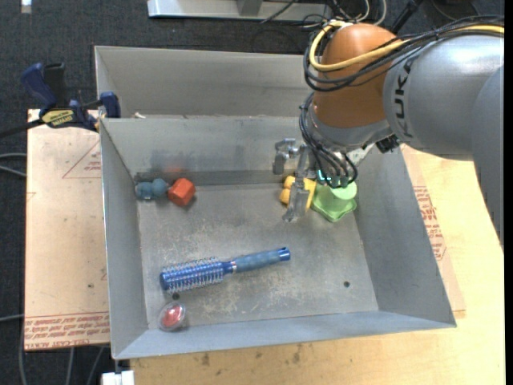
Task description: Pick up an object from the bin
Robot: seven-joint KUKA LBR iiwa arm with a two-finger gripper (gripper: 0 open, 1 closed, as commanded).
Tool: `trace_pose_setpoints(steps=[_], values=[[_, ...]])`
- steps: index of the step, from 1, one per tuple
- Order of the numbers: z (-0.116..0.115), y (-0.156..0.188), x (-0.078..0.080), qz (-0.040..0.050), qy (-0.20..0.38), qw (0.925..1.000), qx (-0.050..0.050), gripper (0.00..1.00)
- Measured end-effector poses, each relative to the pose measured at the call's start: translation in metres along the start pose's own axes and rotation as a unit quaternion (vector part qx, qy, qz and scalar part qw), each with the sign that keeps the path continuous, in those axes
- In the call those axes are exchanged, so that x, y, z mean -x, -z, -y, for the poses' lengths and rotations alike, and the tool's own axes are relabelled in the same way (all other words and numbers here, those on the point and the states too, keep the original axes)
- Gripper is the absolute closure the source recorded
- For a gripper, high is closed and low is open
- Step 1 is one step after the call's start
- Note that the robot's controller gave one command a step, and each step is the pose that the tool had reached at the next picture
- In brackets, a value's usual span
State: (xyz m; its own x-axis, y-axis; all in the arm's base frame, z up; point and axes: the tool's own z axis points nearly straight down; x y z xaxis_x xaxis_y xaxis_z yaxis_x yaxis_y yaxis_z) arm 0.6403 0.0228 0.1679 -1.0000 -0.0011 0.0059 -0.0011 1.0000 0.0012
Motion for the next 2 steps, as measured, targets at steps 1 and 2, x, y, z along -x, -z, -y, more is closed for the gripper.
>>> trace_pose_setpoints(steps=[1,2], values=[[0.015,-0.091,-0.124,-0.002,0.098,0.9952,0.0,0.0],[-0.028,-0.091,-0.103,0.0044,0.068,0.9977,0.001,0.0]])
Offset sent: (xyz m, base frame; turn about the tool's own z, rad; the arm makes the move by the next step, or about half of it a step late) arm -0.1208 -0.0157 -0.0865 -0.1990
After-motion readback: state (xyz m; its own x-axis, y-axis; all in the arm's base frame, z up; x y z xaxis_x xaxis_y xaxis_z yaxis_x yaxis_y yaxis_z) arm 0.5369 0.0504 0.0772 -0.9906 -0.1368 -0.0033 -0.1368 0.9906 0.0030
